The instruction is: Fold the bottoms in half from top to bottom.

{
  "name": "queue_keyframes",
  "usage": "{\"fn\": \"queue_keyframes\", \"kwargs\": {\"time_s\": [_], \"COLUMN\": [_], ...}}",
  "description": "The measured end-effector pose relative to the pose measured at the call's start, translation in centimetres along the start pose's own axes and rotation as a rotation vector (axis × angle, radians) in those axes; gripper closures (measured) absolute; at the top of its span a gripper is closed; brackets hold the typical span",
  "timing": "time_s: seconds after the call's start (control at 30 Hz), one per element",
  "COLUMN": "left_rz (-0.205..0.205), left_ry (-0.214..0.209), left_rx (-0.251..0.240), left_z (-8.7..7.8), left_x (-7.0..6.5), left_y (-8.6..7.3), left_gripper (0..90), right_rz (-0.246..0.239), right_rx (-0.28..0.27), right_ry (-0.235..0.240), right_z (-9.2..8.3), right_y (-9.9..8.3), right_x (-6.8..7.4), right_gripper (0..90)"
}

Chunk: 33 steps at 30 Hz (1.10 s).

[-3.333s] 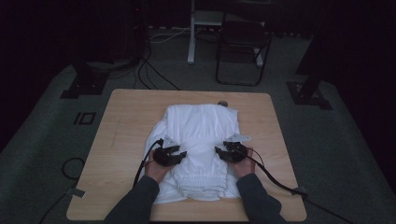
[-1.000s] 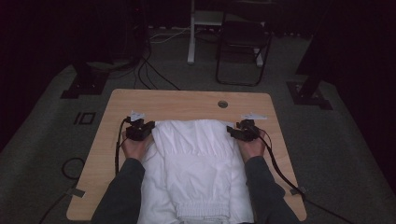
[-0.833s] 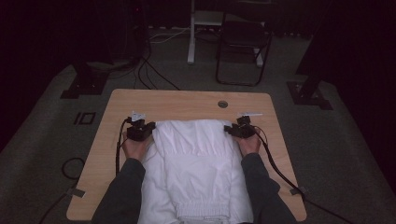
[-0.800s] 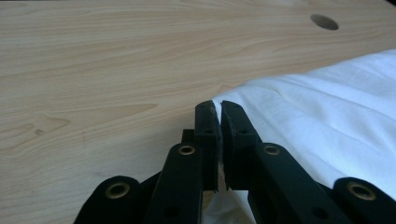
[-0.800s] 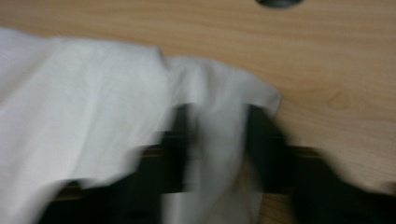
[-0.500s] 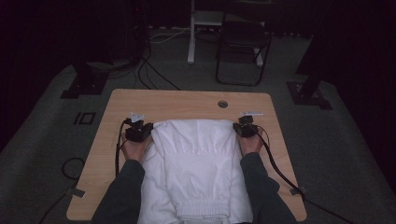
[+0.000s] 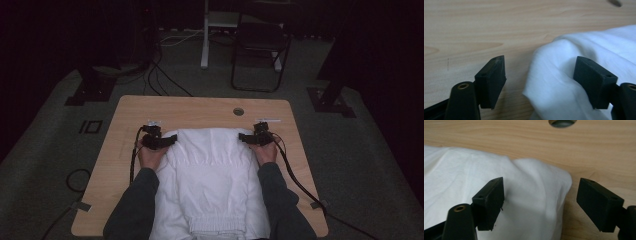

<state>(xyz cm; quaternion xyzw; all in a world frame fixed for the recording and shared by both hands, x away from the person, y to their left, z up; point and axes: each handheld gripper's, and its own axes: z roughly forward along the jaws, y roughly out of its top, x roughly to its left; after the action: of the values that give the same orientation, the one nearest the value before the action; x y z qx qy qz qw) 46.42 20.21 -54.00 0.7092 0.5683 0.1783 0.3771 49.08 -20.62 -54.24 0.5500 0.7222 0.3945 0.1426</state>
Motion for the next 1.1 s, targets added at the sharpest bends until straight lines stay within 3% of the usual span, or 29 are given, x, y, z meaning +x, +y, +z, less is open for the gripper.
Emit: {"fn": "queue_keyframes", "kwargs": {"time_s": [0.17, 0.27, 0.4, 0.47, 0.57, 0.6, 0.67, 0.73, 0.83, 0.9, 0.97, 1.07, 1.1], "left_rz": [-0.022, -0.019, -0.021, -0.024, -0.008, 0.011, 0.029, 0.008, -0.008, 0.007, 0.023, 0.050, 0.050], "left_ry": [-0.023, -0.036, -0.090, -0.129, -0.159, -0.152, -0.143, -0.153, -0.175, -0.181, -0.188, -0.193, -0.193], "left_rx": [0.038, 0.033, 0.042, 0.051, 0.068, 0.064, 0.054, 0.014, -0.069, -0.116, -0.170, -0.184, -0.184], "left_z": [0.9, 1.0, 0.9, 1.0, 1.0, 0.8, 0.3, -0.5, -2.1, -3.3, -4.5, -5.7, -5.7], "left_x": [0.4, 0.4, 0.5, 0.3, 0.1, -0.1, -0.3, -0.1, -0.1, -0.4, -0.8, -1.3, -1.3], "left_y": [-0.4, -0.4, -0.5, -0.5, -0.5, -0.5, -0.3, 0.1, 1.0, 1.9, 2.9, 3.5, 3.5], "left_gripper": [25.8, 26.8, 38.8, 52.7, 69.7, 75.1, 80.8, 82.0, 82.5, 82.5, 82.4, 82.2, 82.1], "right_rz": [0.003, 0.020, 0.010, -0.002, 0.022, 0.029, 0.021, -0.011, -0.023, -0.042, -0.091, -0.155, -0.155], "right_rx": [-0.001, 0.014, 0.065, 0.049, 0.064, 0.059, 0.046, 0.012, -0.067, -0.133, -0.198, -0.237, -0.237], "right_ry": [-0.008, 0.011, 0.021, 0.039, 0.112, 0.130, 0.122, 0.099, 0.112, 0.125, 0.125, 0.144, 0.144], "right_z": [0.6, 1.0, 1.9, 2.0, 2.0, 2.0, 1.7, 0.9, -0.8, -2.2, -3.8, -5.6, -5.6], "right_y": [0.5, 0.8, 0.4, 0.1, 0.0, -0.1, -0.1, 0.1, 0.8, 1.7, 2.6, 3.2, 3.2], "right_x": [-0.1, 0.0, 0.3, 0.4, 0.4, 0.4, 0.5, 0.7, 0.6, 0.7, 1.0, 1.5, 1.5], "right_gripper": [20.5, 21.0, 26.6, 39.3, 72.3, 79.3, 82.9, 83.6, 83.8, 83.8, 83.7, 83.5, 83.5]}}
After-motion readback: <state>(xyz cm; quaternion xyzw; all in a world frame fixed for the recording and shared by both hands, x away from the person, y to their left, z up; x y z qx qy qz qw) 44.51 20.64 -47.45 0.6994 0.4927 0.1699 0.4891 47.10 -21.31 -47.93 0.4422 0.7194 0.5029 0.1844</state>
